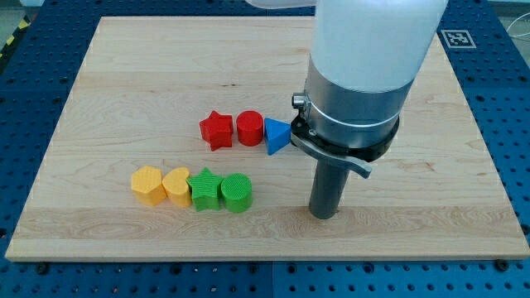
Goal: Point your arm to blue triangle
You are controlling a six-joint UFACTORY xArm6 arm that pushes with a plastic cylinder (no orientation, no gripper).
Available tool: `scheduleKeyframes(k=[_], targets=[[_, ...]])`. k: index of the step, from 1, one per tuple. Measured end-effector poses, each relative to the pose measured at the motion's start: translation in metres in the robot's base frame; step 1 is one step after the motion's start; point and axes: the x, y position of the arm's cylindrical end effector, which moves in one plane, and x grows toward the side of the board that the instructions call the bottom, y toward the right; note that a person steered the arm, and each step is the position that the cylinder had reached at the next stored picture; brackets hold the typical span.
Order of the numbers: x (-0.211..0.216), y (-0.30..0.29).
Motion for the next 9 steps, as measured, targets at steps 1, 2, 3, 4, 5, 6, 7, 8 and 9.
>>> scheduleKeyframes(k=[1,2,3,4,5,6,7,8,9], targets=[[0.0,0.0],[0.0,0.0],[-0.001,-0.002],[-0.001,-0.012],[-0.001,-0.029],[-0.001,-0.05],[-0.002,-0.063],[-0.021,-0.054],[-0.056,-0.042]])
